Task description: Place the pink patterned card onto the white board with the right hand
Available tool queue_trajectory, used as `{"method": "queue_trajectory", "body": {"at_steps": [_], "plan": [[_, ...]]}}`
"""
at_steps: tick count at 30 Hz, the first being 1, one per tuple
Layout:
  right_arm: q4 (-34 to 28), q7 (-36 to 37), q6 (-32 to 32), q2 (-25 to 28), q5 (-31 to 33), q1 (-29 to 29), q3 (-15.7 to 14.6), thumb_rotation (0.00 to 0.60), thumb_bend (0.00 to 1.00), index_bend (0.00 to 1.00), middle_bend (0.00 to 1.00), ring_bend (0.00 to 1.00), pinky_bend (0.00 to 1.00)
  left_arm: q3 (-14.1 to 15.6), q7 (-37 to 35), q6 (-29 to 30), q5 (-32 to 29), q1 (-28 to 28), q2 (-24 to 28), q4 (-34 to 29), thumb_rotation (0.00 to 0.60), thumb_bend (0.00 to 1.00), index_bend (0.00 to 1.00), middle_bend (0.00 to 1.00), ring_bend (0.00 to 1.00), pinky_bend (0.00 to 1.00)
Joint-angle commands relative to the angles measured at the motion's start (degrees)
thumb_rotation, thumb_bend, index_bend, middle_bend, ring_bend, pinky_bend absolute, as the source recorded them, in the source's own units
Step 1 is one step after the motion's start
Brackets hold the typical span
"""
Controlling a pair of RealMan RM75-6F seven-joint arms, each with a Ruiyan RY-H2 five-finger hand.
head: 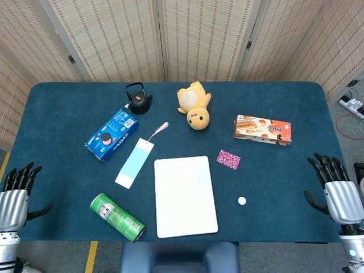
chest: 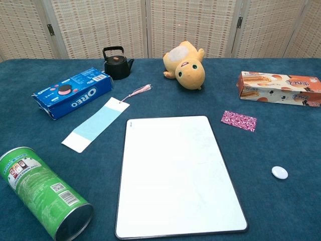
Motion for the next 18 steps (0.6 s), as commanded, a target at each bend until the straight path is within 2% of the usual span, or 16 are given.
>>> {"method": "queue_trajectory", "body": {"at_steps": [1,11,18], "plan": [[0.19,-0.21,-0.23,-0.38,0.28,0.20,0.17,0.600,0.35,0.09,0.09,0.02,0.00,-0.04,0.25,-0.10,-0.01,-0.08,-0.14,0.07,0.600,0.14,0.14,0.07,0.12,0.00],[0.07,-1.53,-2.40,-0.24,2.54,1.04,0.67,0.600,0.35,0.09,0.09,0.02,0.00,-0.16,0.31,-0.85,-0.04,-0.53,-0.32,0.17,0.600,0.14,0.14,0.07,0.13,0.00],[-1.26,-2.45,-8.11,0.01,5.31,4.23,1.73,0.600,0.35,0.09,0.09,0.02,0.00,-0.02,0.10,-1.41,0.04,-0.81,-0.73,0.46,0.600,0.14,0.14,0.07,0.13,0.00]]}}
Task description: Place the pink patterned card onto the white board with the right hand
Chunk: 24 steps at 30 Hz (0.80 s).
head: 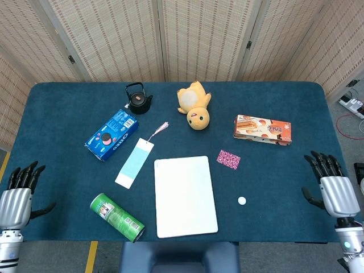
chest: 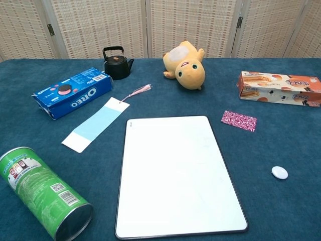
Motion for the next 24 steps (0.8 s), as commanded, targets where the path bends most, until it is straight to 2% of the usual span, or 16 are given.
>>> {"method": "queue_trajectory", "body": {"at_steps": [1,5,12,19,24], "plan": [[-0.71,-0.97,-3.31,-0.19,1.53,2.19,0.69,0.600,0.35,0.09,0.09,0.02,0.00,0.14,-0.13,-0.12,0.12,-0.03,-0.11,0.11,0.600,0.14,0.14,0.07,0.13,0.00],[-1.28,-3.50,-7.28,-1.55,3.18,5.22,1.70,0.600,0.35,0.09,0.09,0.03,0.00,0.32,-0.40,-0.14,0.26,0.04,-0.18,0.38,0.600,0.14,0.14,0.07,0.13,0.00],[-1.14,-8.60,-15.28,-5.86,9.60,11.26,4.04,0.600,0.35,0.09,0.11,0.05,0.00,0.69,-1.45,0.13,0.34,0.52,0.04,0.83,0.600,0.14,0.14,0.07,0.13,0.00],[2.66,-10.69,-21.99,-11.32,15.19,16.47,5.18,0.600,0.35,0.09,0.16,0.05,0.00,0.94,-2.58,0.36,0.18,1.07,0.46,1.53,0.600,0.14,0.14,0.07,0.13,0.00],[5.58,-12.24,-27.32,-14.99,20.41,20.97,6.60,0.600,0.35,0.09,0.23,0.06,0.00,1.30,-2.92,0.58,0.73,1.33,0.65,1.59,0.600,0.14,0.15,0.07,0.13,0.00]]}}
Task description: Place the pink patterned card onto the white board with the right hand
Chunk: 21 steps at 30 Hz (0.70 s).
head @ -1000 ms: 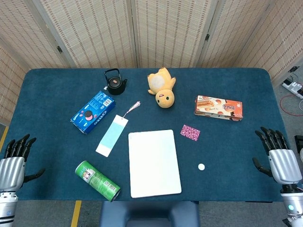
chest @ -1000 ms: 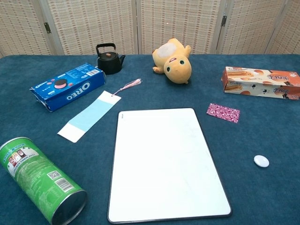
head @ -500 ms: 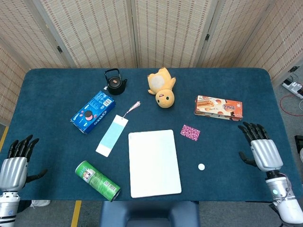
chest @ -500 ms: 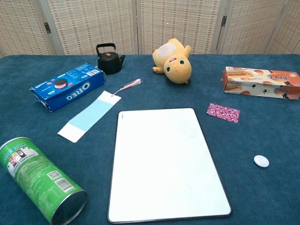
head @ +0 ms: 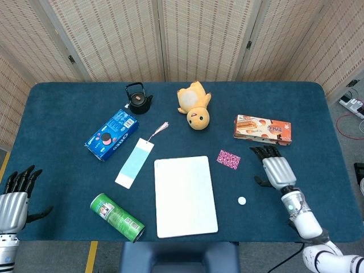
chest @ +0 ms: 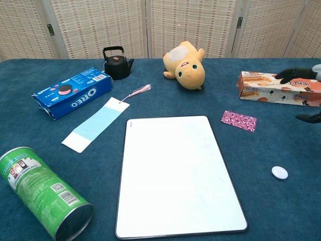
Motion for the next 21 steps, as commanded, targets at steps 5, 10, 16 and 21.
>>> {"method": "queue_trajectory", "body": {"at_steps": [5,10,16,21], "plan": [[4.23,-3.06,-7.62,-4.44,9.38,7.03,2.26,0.600,0.35,0.09,0.24,0.06,0.00,0.19,-0.27,-0.34,-0.16,0.12,-0.07,0.30,0.600,0.14,0.15,0.07,0.13,0.00],[7.45,-3.69,-11.22,-6.57,14.98,10.98,3.23,0.600,0.35,0.09,0.25,0.06,0.00,0.31,-0.17,-0.74,-0.31,0.12,0.03,0.31,0.600,0.15,0.16,0.07,0.13,0.00],[11.57,-5.46,-13.51,-9.57,19.87,14.90,2.82,0.600,0.35,0.09,0.25,0.06,0.00,0.27,-0.03,-1.19,-0.61,0.01,-0.16,0.49,0.600,0.15,0.16,0.07,0.13,0.00],[14.12,-6.07,-14.41,-11.52,22.52,17.09,2.30,0.600,0.35,0.09,0.25,0.06,0.00,0.18,0.07,-1.46,-0.88,-0.07,-0.26,0.65,0.600,0.15,0.16,0.07,0.13,0.00]]}}
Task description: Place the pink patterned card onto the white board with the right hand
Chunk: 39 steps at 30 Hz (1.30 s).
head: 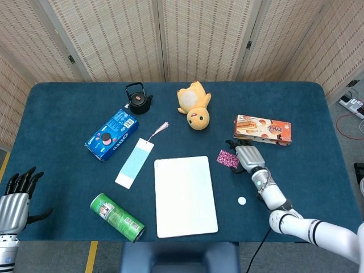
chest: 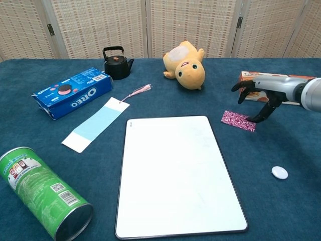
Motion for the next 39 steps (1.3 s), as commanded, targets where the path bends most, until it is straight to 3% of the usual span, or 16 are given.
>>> {"method": "queue_trajectory", "body": {"at_steps": [1,19,33,39], "plan": [[1.47,-0.47,-0.63,-1.18,1.32,1.17,-0.54,0.600,0.35,0.09,0.25,0.06,0.00,-0.04,0.01,-0.09,-0.15,-0.01,0.00,0.08,0.600,0.15,0.16,0.07,0.13,0.00],[6.04,-0.30,-1.97,-4.42,3.63,4.74,-3.01,0.600,0.35,0.09,0.25,0.05,0.00,-0.18,-0.29,-0.51,-0.80,0.04,-0.21,0.84,0.600,0.15,0.16,0.07,0.13,0.00],[-0.12,0.45,0.68,-2.51,-1.55,3.73,-5.72,0.600,0.35,0.09,0.26,0.06,0.00,-0.20,-0.71,-0.54,-0.89,0.15,-0.41,1.26,0.600,0.15,0.16,0.07,0.13,0.00],[-2.44,-0.62,4.85,-0.77,-3.87,2.53,-6.49,0.600,0.35,0.09,0.24,0.06,0.00,-0.12,-0.67,-0.64,-0.75,0.11,-0.43,1.20,0.600,0.15,0.16,0.07,0.13,0.00]]}}
